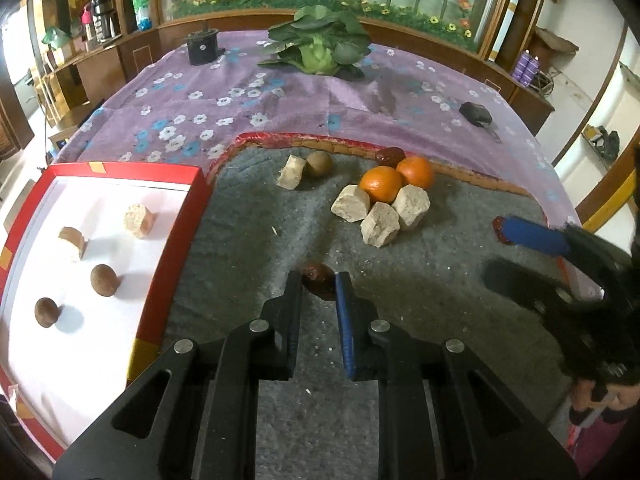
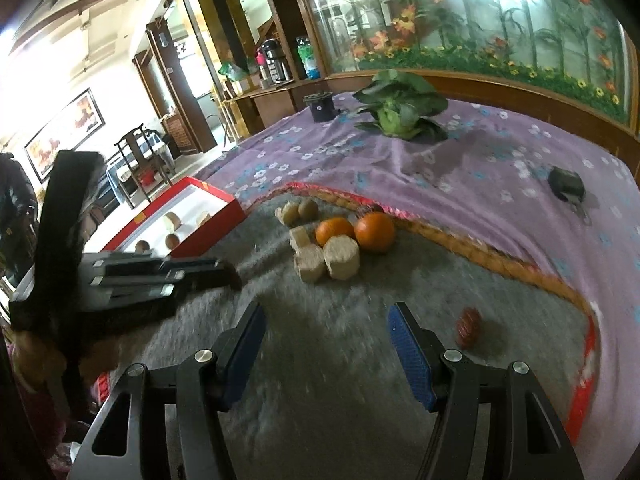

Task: Organize fruits
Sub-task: 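Lift the red date with the left gripper while the right gripper grasps a beige hexagonal cube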

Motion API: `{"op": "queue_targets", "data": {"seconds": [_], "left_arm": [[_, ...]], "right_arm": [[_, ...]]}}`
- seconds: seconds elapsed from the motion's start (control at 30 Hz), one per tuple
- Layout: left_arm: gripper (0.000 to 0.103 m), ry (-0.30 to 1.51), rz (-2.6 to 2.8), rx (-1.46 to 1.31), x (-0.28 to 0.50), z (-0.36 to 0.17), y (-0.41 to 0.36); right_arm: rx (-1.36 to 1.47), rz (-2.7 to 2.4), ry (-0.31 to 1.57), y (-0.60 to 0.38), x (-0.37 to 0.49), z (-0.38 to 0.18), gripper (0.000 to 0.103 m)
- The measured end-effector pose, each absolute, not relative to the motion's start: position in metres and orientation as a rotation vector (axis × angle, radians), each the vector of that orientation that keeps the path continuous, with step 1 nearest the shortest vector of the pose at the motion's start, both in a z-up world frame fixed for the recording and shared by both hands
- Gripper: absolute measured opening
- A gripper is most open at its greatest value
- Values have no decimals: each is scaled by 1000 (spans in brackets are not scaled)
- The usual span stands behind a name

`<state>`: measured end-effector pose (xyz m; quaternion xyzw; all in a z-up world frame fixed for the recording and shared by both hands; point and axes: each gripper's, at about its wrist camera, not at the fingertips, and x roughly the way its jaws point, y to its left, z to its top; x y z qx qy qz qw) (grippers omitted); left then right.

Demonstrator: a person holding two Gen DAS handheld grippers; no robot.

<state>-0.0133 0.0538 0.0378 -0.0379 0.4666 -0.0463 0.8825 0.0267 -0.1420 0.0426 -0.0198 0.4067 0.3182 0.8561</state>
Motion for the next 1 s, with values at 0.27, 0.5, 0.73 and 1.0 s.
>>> {"op": "queue_targets", "data": {"seconds": [0.27, 0.5, 0.73, 1.0], "left_arm": [[16, 959, -116, -93, -13, 40, 66], [16, 957, -137, -92, -14, 41, 70], [16, 951, -149, -121, -22, 51, 82], [16, 918, -122, -118, -46, 68, 108]], "right_arm": [[15, 624, 933, -113, 78, 16, 42], [-20, 578, 945, -123, 70, 23, 28], [-4, 584, 855, -133, 33, 59, 28], [-41, 662, 827, -97, 2, 71, 28]]}}
